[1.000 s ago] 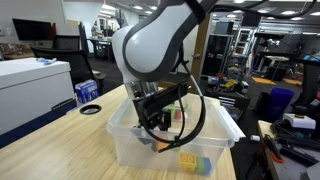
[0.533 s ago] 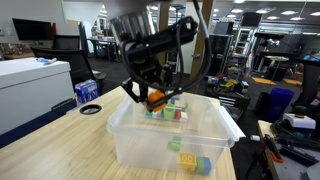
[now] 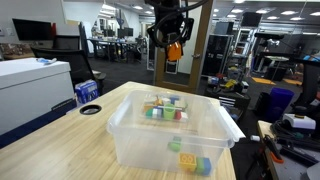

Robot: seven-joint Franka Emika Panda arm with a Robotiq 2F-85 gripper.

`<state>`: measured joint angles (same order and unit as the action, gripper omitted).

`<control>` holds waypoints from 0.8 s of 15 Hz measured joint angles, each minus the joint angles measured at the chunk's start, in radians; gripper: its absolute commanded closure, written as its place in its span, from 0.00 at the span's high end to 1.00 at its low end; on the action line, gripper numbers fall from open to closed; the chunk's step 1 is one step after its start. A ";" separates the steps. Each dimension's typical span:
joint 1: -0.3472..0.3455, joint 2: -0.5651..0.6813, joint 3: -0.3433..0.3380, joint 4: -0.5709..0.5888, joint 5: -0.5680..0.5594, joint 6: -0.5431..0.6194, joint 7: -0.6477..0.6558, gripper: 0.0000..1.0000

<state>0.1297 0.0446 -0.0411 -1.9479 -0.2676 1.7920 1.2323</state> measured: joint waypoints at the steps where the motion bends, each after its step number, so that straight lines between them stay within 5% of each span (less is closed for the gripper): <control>1: -0.039 0.000 -0.016 0.000 -0.003 0.002 0.012 0.22; 4: -0.145 0.019 -0.064 0.009 -0.006 0.006 0.032 0.22; 12: -0.182 0.159 -0.094 0.065 -0.005 0.102 0.049 0.22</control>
<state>-0.0519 0.2036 -0.1355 -1.8829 -0.2722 1.8937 1.2808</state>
